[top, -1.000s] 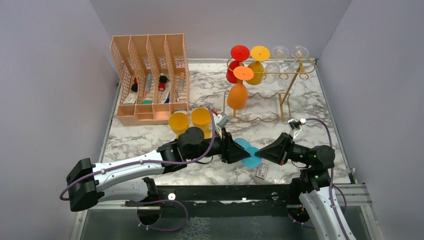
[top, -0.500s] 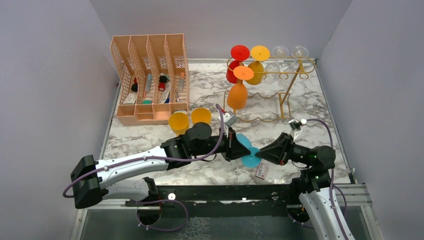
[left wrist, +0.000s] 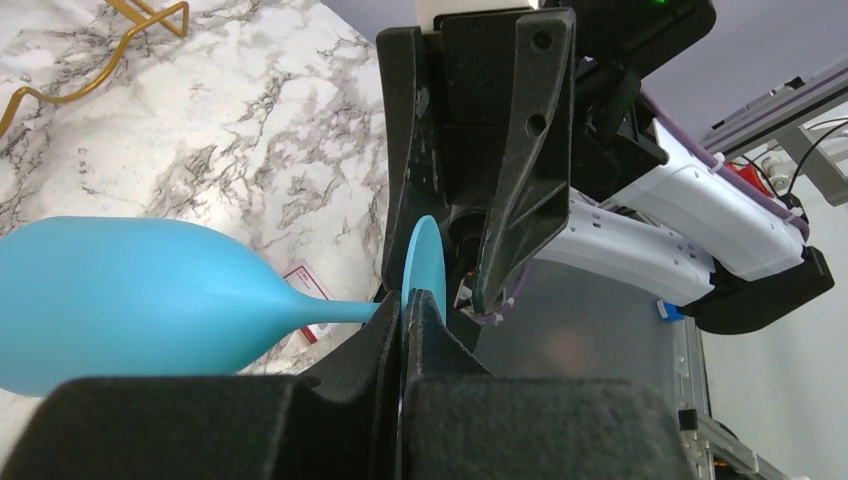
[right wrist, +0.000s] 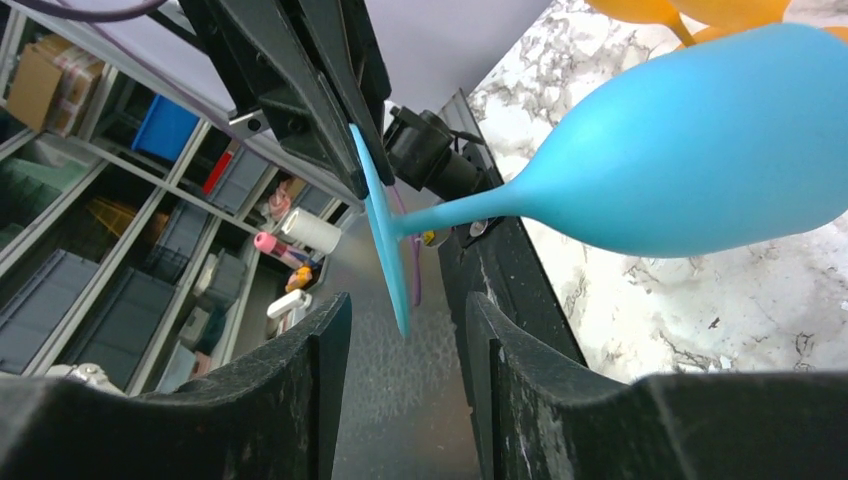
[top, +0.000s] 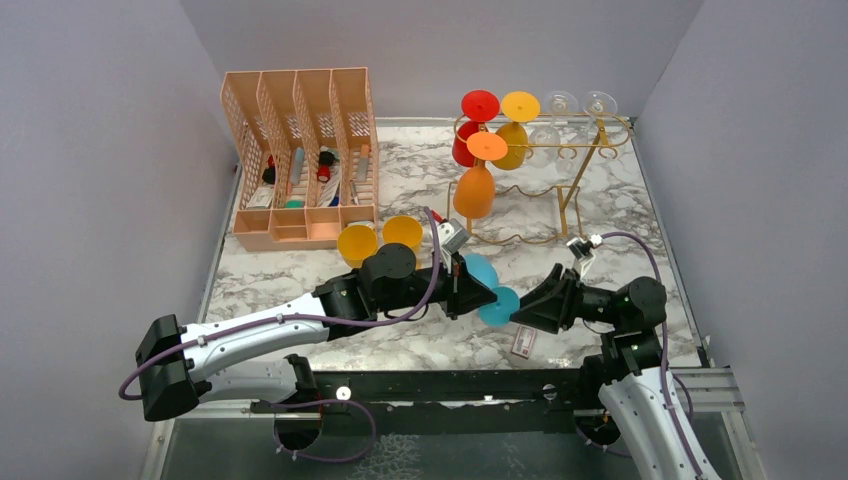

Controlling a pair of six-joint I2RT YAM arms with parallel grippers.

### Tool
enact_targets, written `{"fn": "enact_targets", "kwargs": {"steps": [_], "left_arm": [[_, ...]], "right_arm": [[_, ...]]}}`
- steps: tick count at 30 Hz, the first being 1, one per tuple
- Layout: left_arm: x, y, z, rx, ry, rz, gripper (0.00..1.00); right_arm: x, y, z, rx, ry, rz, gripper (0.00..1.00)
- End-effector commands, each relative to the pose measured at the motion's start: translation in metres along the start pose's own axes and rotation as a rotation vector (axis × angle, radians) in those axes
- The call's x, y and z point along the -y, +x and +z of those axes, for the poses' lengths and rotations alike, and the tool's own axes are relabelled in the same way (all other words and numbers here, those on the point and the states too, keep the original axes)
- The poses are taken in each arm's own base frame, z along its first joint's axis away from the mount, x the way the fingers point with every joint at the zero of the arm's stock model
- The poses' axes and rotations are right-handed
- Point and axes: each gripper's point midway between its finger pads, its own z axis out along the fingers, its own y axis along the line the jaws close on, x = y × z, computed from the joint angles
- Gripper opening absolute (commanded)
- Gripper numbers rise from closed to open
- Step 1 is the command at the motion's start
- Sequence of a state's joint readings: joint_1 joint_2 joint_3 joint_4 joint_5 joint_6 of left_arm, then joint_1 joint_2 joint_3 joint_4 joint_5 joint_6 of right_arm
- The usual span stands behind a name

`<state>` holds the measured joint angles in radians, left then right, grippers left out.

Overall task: Take the wine glass off the wine glass rack
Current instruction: Place the wine glass at the center of the board.

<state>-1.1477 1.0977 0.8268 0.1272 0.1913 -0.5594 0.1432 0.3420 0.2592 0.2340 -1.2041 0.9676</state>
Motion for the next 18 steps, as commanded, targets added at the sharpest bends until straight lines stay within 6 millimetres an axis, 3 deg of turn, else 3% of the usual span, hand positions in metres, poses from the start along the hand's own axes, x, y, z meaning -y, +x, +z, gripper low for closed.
{"fn": "enact_targets", "kwargs": {"steps": [1,8,13,18], "left_arm": [[0.015,-0.029,0.001,0.1,0.044,0.047,0.0],[0.018,-0.028,0.007,0.101,0.075,0.058,0.0],[0.017,-0.024,0.007,0.085,0.073,0.058,0.0],[0.017,-0.026,0.008,0.09,0.07,0.077,0.0]], "right_arm": [[-0.009,0.008,-0.002,-0.056,-0.044,-0.009,0.47],[-0.008,0.0,0.0,-0.027,-0.033,0.0,0.32],[-0.013,-0.004,0.001,-0.009,-0.065,-0.011,0.28],[-0.013,-0.003,0.002,-0.03,-0.088,-0.033,0.05]]}}
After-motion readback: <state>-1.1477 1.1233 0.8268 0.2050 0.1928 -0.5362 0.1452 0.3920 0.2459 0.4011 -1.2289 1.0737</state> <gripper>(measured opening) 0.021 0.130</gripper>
